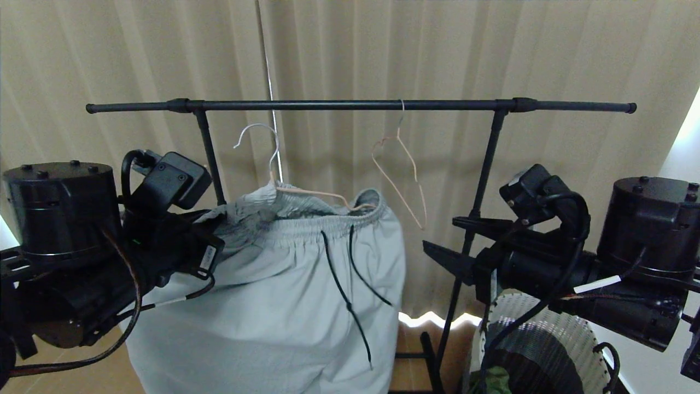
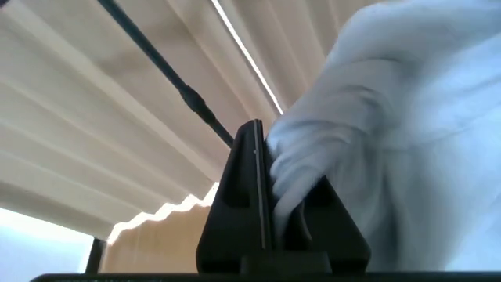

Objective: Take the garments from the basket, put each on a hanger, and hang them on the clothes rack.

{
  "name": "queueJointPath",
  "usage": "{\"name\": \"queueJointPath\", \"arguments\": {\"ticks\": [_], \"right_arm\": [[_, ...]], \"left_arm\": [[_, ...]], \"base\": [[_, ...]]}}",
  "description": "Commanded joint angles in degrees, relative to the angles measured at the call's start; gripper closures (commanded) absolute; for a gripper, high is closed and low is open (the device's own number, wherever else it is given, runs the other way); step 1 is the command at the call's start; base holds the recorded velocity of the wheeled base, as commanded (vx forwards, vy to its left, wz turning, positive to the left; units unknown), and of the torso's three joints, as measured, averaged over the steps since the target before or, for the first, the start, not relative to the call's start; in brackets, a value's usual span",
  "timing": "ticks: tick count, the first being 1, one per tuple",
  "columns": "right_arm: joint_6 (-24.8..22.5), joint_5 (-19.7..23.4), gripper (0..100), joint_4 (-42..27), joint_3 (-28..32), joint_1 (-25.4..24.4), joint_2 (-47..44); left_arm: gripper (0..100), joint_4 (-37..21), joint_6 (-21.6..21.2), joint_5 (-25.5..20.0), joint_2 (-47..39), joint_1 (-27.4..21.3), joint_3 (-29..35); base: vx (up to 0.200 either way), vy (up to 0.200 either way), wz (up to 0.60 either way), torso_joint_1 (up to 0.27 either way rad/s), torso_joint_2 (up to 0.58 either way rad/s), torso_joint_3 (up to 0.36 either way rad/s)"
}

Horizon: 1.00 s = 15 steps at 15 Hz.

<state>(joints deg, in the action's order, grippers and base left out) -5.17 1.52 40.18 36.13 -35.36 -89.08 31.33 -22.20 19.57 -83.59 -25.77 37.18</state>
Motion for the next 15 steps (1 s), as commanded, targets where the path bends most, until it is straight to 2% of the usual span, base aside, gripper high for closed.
{"name": "queueJointPath", "arguments": {"ticks": [1,4,7,8,10,15], "right_arm": [[-0.2,0.1,0,0.2,-0.1,-0.3,0.0],[-5.4,0.3,0,0.5,-0.7,-0.1,-0.2],[-9.9,0.6,0,0.6,2.1,-0.1,-1.0],[-10.1,0.6,0,0.6,2.5,-0.1,-1.2],[-12.0,0.6,0,0.3,7.1,-0.3,-3.5],[-14.2,0.0,0,0.3,13.5,-0.2,-9.7]], "left_arm": [[100,0.0,0.4,-0.3,-0.3,-1.7,0.2],[100,2.6,0.4,-0.3,-1.0,-1.9,-0.2],[100,7.3,-0.1,-2.4,-0.9,-4.5,-2.9],[100,7.7,-0.3,-2.7,-0.9,-4.6,-3.2],[100,8.7,-0.4,-4.1,-1.1,-7.2,-3.3],[100,8.7,-0.5,-4.4,-1.0,-11.2,-2.8]], "base": [[0.000,0.000,0.00,0.000,0.00,0.000],[0.000,0.000,0.00,0.000,0.00,0.000],[0.000,0.000,0.00,0.000,0.00,0.000],[0.000,0.000,0.00,0.000,0.00,0.000],[0.000,0.000,0.00,0.000,0.00,0.000],[0.000,0.000,0.00,0.000,0.00,0.000]]}}
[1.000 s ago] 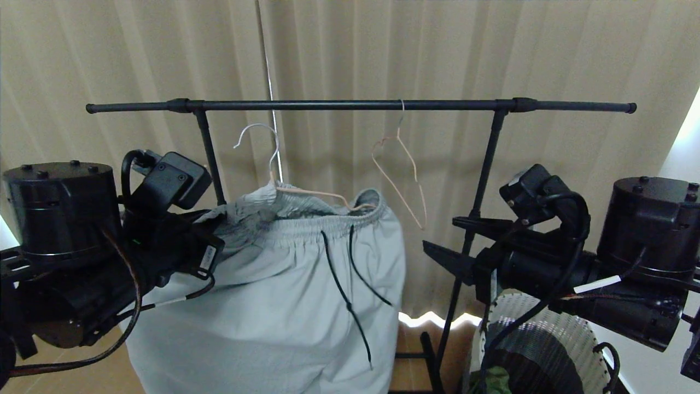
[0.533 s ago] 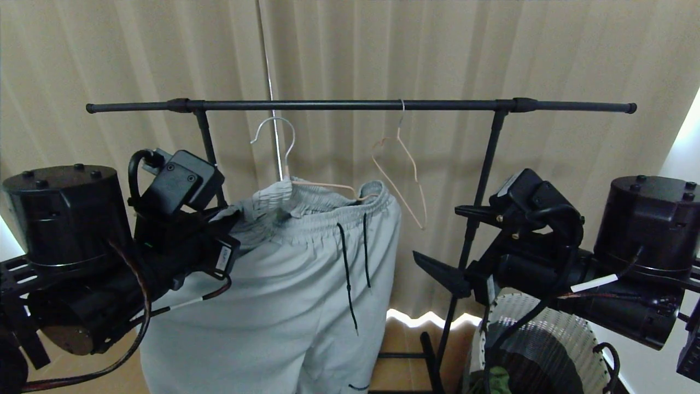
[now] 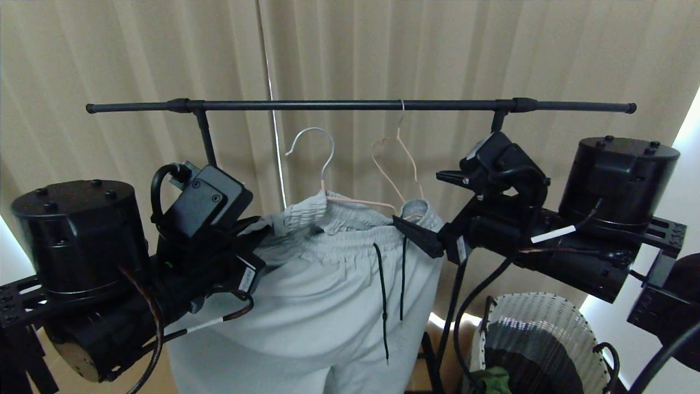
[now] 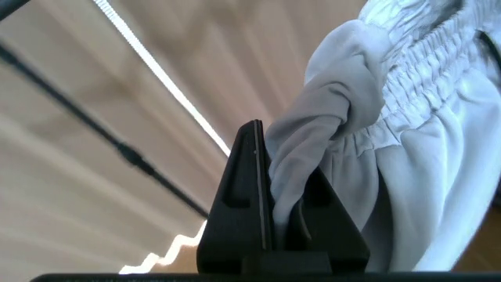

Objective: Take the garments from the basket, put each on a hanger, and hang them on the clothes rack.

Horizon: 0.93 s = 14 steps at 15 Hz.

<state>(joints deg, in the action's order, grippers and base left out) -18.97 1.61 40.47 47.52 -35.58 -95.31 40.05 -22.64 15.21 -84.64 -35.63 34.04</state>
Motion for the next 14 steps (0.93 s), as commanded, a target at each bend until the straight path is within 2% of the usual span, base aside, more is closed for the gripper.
{"name": "queueJointPath", "arguments": {"ticks": [1,5,10,11,14], "right_arm": [[-0.4,-0.2,0,0.0,2.8,0.0,-4.3],[-0.9,-2.0,0,0.0,4.2,0.1,-6.0],[-1.6,-2.3,0,0.2,4.1,0.0,-5.9],[-1.6,-2.3,100,0.3,3.9,0.0,-5.9],[-1.6,-2.3,100,0.3,3.9,0.0,-5.9]], "left_arm": [[100,0.0,0.0,0.0,0.0,-2.0,0.3],[100,0.0,0.0,0.0,-0.1,-3.5,0.4],[100,0.0,0.0,0.0,0.1,-3.7,0.2],[100,0.0,0.0,0.0,0.1,-3.7,0.2],[100,0.0,0.0,0.0,0.1,-3.7,0.2]], "base": [[0.000,0.000,0.00,0.000,0.00,0.000],[0.000,0.000,0.00,0.000,0.00,0.000],[0.000,0.000,0.00,0.000,0.00,0.000],[0.000,0.000,0.00,0.000,0.00,0.000],[0.000,0.000,0.00,0.000,0.00,0.000]]}}
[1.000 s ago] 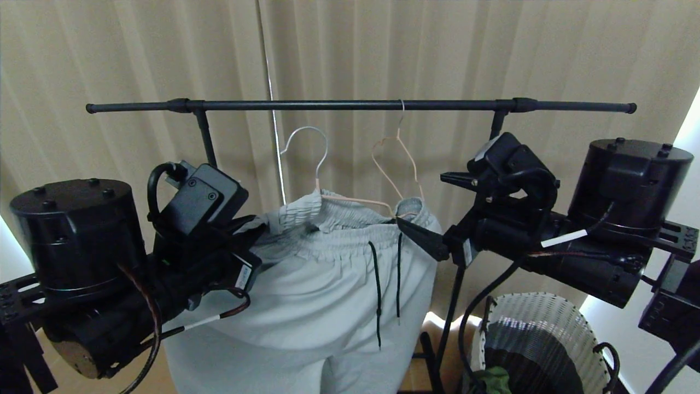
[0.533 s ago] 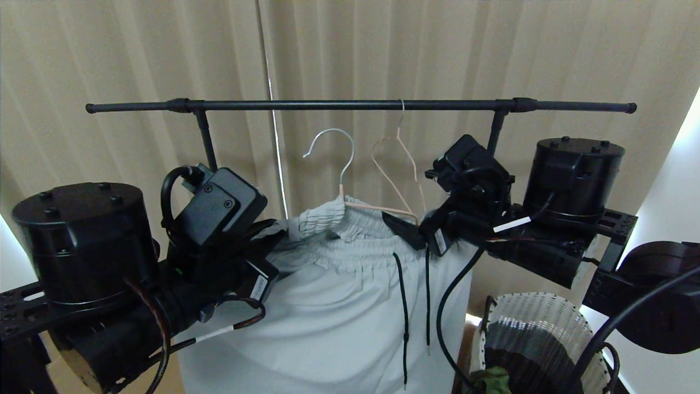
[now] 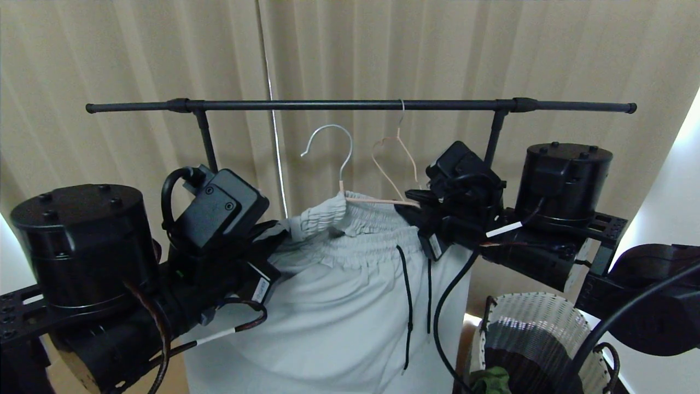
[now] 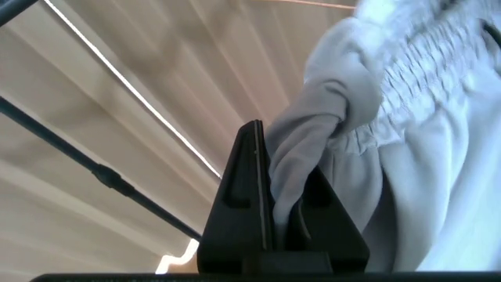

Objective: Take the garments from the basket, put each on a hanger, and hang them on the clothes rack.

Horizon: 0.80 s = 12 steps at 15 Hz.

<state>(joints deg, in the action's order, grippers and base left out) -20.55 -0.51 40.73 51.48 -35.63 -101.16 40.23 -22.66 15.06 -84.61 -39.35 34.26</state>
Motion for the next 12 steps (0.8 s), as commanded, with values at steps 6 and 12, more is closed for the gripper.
{"name": "queueJointPath", "arguments": {"ticks": [6,12], "right_arm": [[0.1,-0.2,100,0.1,-0.2,-0.1,0.2],[0.2,-0.7,100,0.1,-0.8,0.4,1.3]], "left_arm": [[100,-0.2,0.0,0.1,-0.1,0.2,-0.2],[0,-0.2,1.0,-1.4,0.7,0.4,-0.7]], "base": [[0.000,0.000,0.00,0.000,0.00,0.000],[0.000,0.000,0.00,0.000,0.00,0.000]]}}
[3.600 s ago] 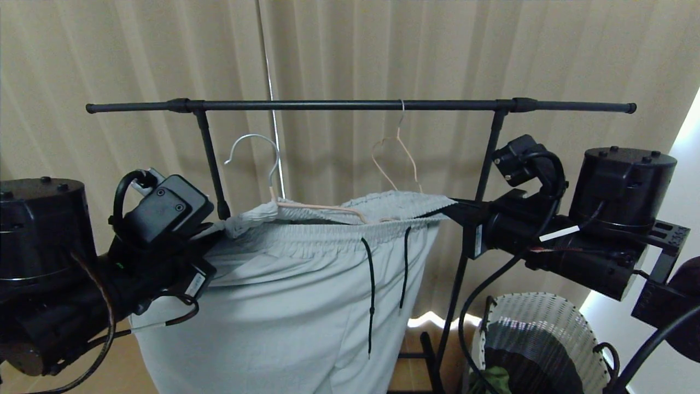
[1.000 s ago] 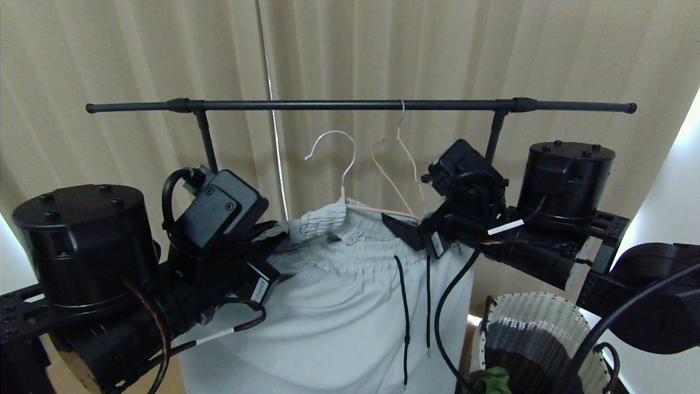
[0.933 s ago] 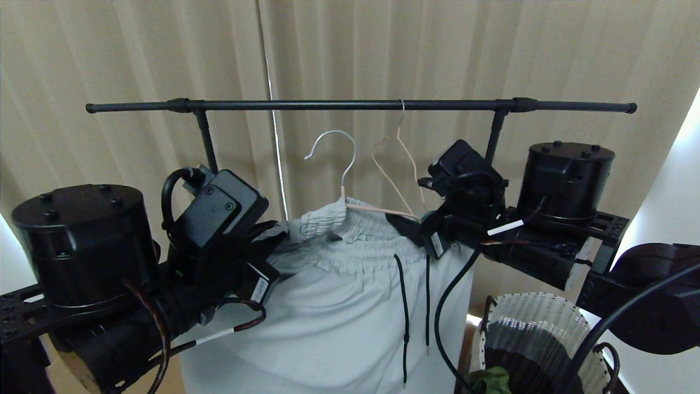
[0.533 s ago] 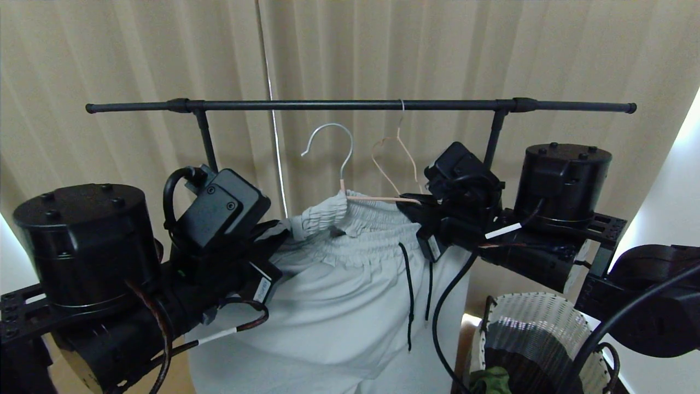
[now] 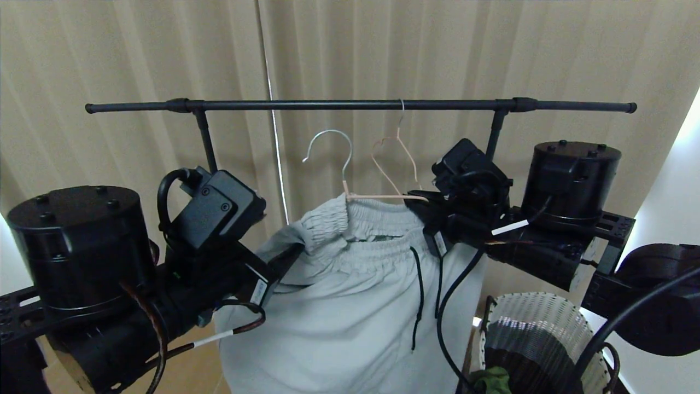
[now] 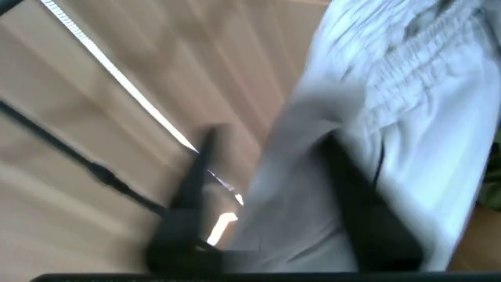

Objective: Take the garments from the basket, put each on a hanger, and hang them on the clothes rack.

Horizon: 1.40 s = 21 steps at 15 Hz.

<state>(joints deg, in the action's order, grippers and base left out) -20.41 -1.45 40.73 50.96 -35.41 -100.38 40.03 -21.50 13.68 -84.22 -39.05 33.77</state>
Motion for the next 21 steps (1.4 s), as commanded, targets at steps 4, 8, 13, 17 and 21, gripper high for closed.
{"name": "queueJointPath", "arguments": {"ticks": [4,8,13,17,21], "right_arm": [[0.1,-1.4,100,0.1,-2.7,3.6,3.1],[0.5,-1.4,100,0.2,-3.8,8.5,6.6],[3.6,-1.2,100,0.1,-4.6,8.7,12.0],[4.5,-0.8,100,0.1,-4.5,8.4,13.6],[4.5,-0.7,100,0.0,-4.6,6.9,15.4]], "left_arm": [[0,0.0,3.8,-6.7,6.4,0.3,-2.8],[0,0.0,4.1,-6.7,8.0,4.2,-8.6],[0,0.0,4.3,-6.6,7.5,6.2,-14.4],[0,0.0,6.5,-6.6,6.4,6.4,-13.7],[100,0.0,6.7,-6.6,3.2,7.5,-11.2]], "base": [[0.000,0.000,0.00,0.000,0.00,0.000],[0.000,0.000,0.00,0.000,0.00,0.000],[0.000,0.000,0.00,0.000,0.00,0.000],[0.000,0.000,0.00,0.000,0.00,0.000],[0.000,0.000,0.00,0.000,0.00,0.000]]}}
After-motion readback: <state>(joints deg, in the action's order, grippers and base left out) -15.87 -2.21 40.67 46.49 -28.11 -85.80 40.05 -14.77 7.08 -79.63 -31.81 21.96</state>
